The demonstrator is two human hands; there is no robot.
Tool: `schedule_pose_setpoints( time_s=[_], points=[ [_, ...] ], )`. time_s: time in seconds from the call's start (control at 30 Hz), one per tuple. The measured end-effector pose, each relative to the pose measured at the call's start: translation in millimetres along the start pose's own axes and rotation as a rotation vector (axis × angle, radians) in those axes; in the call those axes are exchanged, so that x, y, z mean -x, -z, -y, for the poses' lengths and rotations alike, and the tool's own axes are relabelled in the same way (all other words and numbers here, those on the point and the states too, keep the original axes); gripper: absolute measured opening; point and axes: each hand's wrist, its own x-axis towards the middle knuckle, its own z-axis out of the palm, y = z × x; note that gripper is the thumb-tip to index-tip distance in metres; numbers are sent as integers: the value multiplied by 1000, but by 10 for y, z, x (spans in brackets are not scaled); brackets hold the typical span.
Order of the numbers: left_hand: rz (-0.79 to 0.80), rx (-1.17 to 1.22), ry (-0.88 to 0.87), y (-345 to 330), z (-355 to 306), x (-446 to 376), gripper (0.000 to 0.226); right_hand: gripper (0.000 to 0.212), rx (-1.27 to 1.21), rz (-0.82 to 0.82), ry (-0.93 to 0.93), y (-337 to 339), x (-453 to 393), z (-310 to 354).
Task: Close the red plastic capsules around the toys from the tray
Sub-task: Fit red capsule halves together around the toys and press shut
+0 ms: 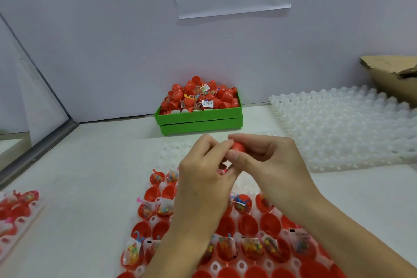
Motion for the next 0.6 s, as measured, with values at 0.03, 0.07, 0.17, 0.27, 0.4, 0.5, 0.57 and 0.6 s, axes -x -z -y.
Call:
schedule_pose_setpoints(
  time_s=[0.03, 0.07, 0.17, 0.27, 0.4, 0.5, 0.57, 0.6],
  points=[
    [6, 29, 11, 0, 0, -4, 33, 20, -98, 21, -31, 6, -7, 3],
    [22, 90, 48, 6, -8, -14, 41, 17, -241, 64, -78, 23, -11, 12],
    [28, 270, 185, 40, -38, -41, 54, 37, -643, 204, -247, 78, -21, 92],
    [20, 287, 251, 79, -50, -55, 49, 47, -831, 270, -313, 120, -9, 116],
    [93, 381, 266, 112, -51, -89, 40, 52, -919, 364, -302, 126, -19, 118],
    [111, 412, 243, 107, -32, -91, 34, 59, -914, 438, -292, 130, -25, 124],
    [89, 437, 249, 107, -11, -84, 36, 60, -875, 465, -291, 147, -20, 102],
    [78, 446, 247, 106, -5, -83, 38, 63, -857, 481, -290, 154, -18, 95]
  ],
)
